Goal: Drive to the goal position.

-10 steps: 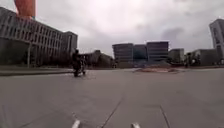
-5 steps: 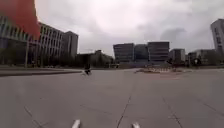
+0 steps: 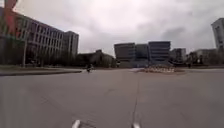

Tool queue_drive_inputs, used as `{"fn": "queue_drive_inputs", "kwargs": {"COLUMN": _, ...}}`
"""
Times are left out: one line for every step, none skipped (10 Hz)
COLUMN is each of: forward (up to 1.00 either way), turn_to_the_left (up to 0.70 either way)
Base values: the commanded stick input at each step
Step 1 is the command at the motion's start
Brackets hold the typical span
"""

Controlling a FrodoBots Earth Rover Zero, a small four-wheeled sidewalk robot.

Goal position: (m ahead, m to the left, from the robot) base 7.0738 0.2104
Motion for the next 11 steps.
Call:
{"fn": "queue_drive_inputs", "kwargs": {"forward": 0.85, "turn_to_the_left": 0.00}}
{"fn": "queue_drive_inputs", "kwargs": {"forward": 0.85, "turn_to_the_left": 0.00}}
{"fn": "queue_drive_inputs", "kwargs": {"forward": 0.85, "turn_to_the_left": 0.00}}
{"fn": "queue_drive_inputs", "kwargs": {"forward": 0.85, "turn_to_the_left": 0.00}}
{"fn": "queue_drive_inputs", "kwargs": {"forward": 0.85, "turn_to_the_left": 0.00}}
{"fn": "queue_drive_inputs", "kwargs": {"forward": 0.85, "turn_to_the_left": 0.00}}
{"fn": "queue_drive_inputs", "kwargs": {"forward": 0.85, "turn_to_the_left": 0.00}}
{"fn": "queue_drive_inputs", "kwargs": {"forward": 0.85, "turn_to_the_left": 0.00}}
{"fn": "queue_drive_inputs", "kwargs": {"forward": 0.85, "turn_to_the_left": 0.00}}
{"fn": "queue_drive_inputs", "kwargs": {"forward": 0.85, "turn_to_the_left": 0.00}}
{"fn": "queue_drive_inputs", "kwargs": {"forward": 0.85, "turn_to_the_left": 0.00}}
